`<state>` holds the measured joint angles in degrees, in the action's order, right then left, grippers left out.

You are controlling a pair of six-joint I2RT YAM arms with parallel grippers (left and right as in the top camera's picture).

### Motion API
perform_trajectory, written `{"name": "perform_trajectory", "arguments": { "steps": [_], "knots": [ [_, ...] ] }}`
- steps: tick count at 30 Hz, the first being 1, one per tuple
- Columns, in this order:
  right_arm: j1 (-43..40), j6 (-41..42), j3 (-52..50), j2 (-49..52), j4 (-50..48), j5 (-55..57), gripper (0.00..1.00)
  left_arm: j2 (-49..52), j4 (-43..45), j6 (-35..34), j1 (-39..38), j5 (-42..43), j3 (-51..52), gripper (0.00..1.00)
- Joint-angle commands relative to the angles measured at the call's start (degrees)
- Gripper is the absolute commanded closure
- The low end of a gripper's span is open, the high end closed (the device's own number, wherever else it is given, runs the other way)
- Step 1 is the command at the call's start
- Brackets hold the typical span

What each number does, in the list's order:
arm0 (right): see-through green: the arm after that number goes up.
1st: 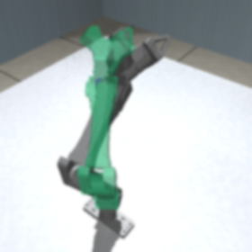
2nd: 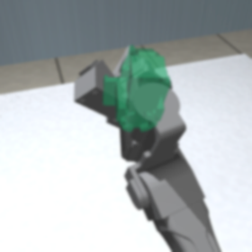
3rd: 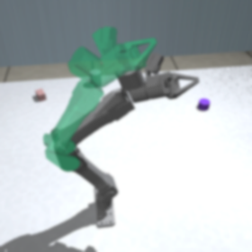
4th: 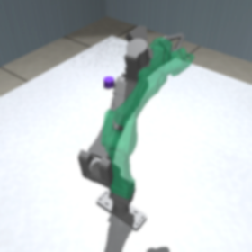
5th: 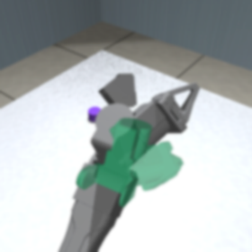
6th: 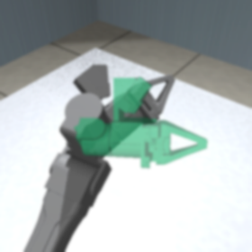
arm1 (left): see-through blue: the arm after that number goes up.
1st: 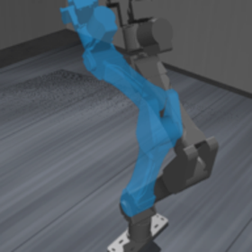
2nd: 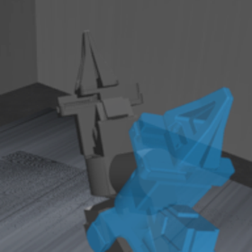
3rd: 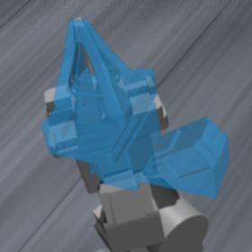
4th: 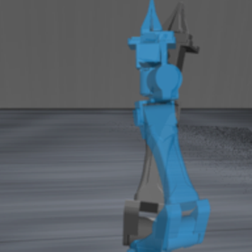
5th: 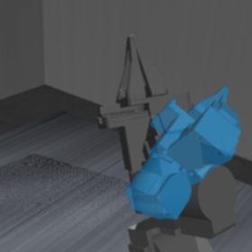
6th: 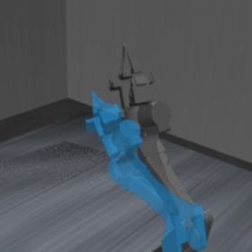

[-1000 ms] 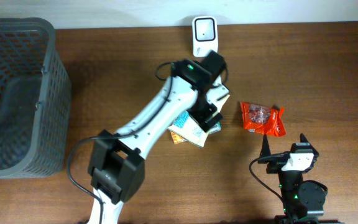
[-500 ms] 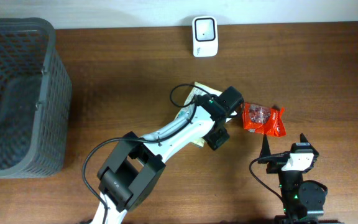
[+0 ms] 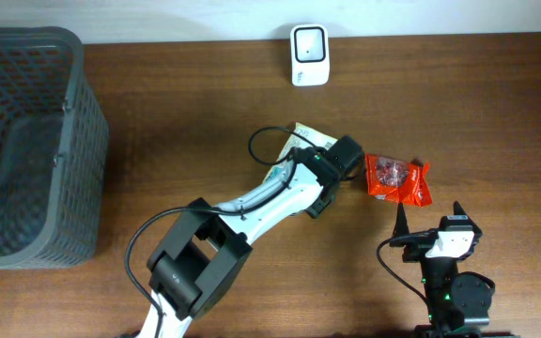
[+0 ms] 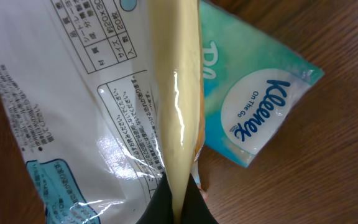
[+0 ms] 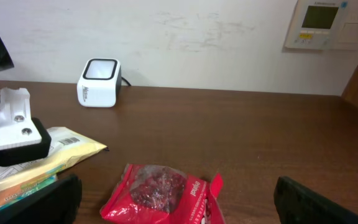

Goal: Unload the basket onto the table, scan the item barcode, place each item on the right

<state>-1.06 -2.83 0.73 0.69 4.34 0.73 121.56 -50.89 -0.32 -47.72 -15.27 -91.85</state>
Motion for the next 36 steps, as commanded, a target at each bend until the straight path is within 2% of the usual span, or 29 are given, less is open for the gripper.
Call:
{"name": "perform_trajectory", "arguments": {
  "steps": [1,7,9,10,13,17,20,23,25,27,29,31,32,34,35,36],
  "knots": [
    [0.31,0.07,-0.42,-0.15,0.33,0.09,0.02,0.17,-4.85,-4.04,0.02,2.21,-7.63,1.0],
    [0.31,0.07,-0.42,-0.17,0.33,0.09,0.02,-0.2,-19.74,-4.42,2.91,20.24,-30.01,1.0],
    [0.31,0.07,-0.42,-0.17,0.33,0.09,0.01,-0.2,-22.36,-4.42,4.59,25.73,-34.6,1.0],
    [0.31,0.07,-0.42,-0.17,0.33,0.09,0.02,-0.2,-22.82,-4.42,7.85,36.09,-35.74,1.0],
    [0.31,0.07,-0.42,-0.15,0.33,0.09,0.02,0.13,-25.18,-4.42,12.07,45.35,-35.47,1.0],
    [0.31,0.07,-0.42,-0.17,0.33,0.09,0.02,0.37,-28.37,-4.39,14.49,51.04,-32.72,1.0],
    [0.31,0.07,-0.42,-0.17,0.33,0.09,0.02,0.37,-26.23,-4.42,13.55,53.35,-26.03,1.0],
    [0.31,0.07,-0.42,-0.17,0.33,0.09,0.02,0.37,-19.67,-4.42,13.22,59.91,-17.59,1.0],
    [0.31,0.07,-0.42,-0.17,0.33,0.09,0.02,0.37,-14.16,-4.44,13.51,56.81,-12.79,1.0],
    [0.31,0.07,-0.42,-0.17,0.33,0.09,0.02,0.37,-11.85,-4.5,15.17,44.04,-11.41,1.0],
    [0.31,0.07,-0.42,-0.17,0.33,0.09,0.02,0.35,-11.23,-8.41,16.85,32.85,-11.41,1.0],
    [0.31,0.07,-0.42,-0.17,0.33,0.09,0.01,0.35,-10.29,-10.36,18.4,25.53,-11.41,1.0],
    [0.31,0.07,-0.42,-0.15,0.33,0.09,0.01,0.35,-9.64,-10.38,19.06,23.21,-11.43,0.97],
    [0.31,0.07,-0.42,-0.17,0.33,0.09,0.02,0.35,-9.07,-10.36,19.74,22.47,-11.91,0.83],
    [0.31,0.07,-0.42,-0.17,0.33,0.09,0.02,0.33,-9.22,-10.36,19.78,22.49,-12.85,0.61],
    [0.31,0.07,-0.42,-0.17,0.33,0.09,0.02,0.22,-9.88,-10.36,19.78,22.49,-14.16,0.59]
  ]
}}
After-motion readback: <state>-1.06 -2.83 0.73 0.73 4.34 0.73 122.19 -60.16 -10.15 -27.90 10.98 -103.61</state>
